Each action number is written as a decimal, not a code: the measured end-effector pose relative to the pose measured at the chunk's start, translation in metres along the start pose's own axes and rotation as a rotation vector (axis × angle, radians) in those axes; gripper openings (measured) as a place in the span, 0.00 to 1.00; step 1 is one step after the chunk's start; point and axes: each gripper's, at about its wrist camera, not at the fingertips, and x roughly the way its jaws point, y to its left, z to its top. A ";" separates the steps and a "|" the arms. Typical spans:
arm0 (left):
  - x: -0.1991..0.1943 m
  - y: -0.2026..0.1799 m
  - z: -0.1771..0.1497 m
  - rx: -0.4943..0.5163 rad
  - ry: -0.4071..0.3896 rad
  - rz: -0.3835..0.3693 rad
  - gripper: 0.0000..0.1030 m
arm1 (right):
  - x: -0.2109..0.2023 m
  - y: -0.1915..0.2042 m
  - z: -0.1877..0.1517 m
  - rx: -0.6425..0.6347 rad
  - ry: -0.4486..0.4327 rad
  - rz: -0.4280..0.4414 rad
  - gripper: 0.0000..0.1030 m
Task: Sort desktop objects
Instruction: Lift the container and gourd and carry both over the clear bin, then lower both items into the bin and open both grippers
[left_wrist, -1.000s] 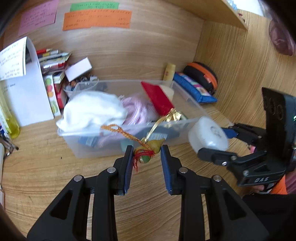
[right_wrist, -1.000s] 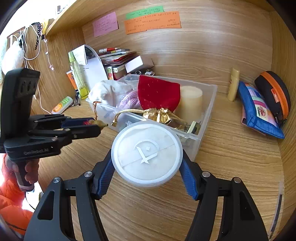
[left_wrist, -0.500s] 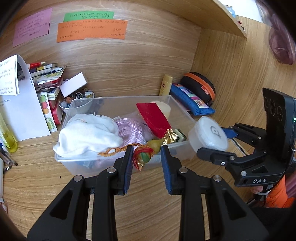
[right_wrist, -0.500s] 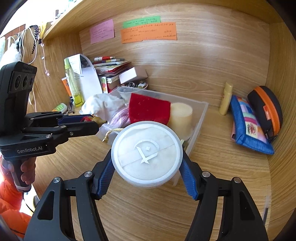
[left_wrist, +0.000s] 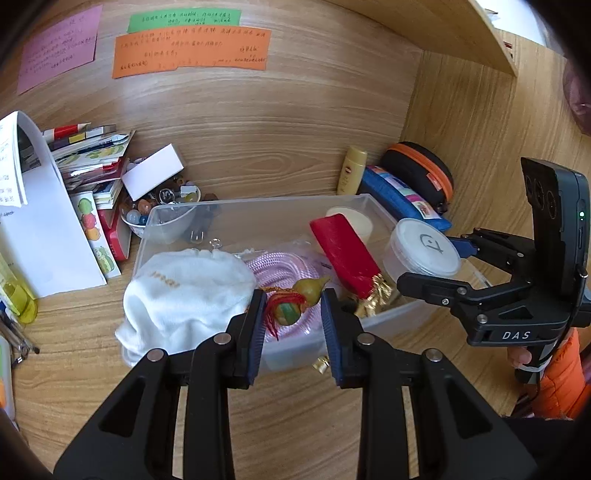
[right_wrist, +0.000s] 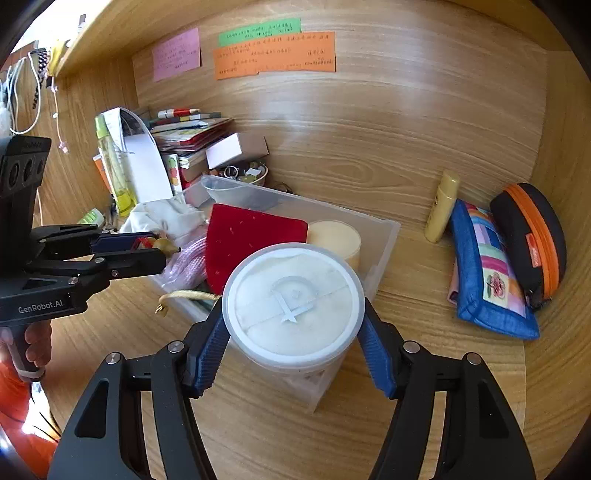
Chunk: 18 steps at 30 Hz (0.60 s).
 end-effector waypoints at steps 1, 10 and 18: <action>0.002 0.002 0.001 -0.002 0.003 0.004 0.28 | 0.003 0.000 0.002 -0.002 0.003 0.002 0.60; 0.020 0.016 0.007 -0.039 0.014 -0.018 0.30 | 0.025 0.003 0.011 -0.025 0.036 0.013 0.60; 0.016 0.009 0.002 0.004 0.031 -0.028 0.41 | 0.029 0.014 0.012 -0.063 0.041 -0.010 0.64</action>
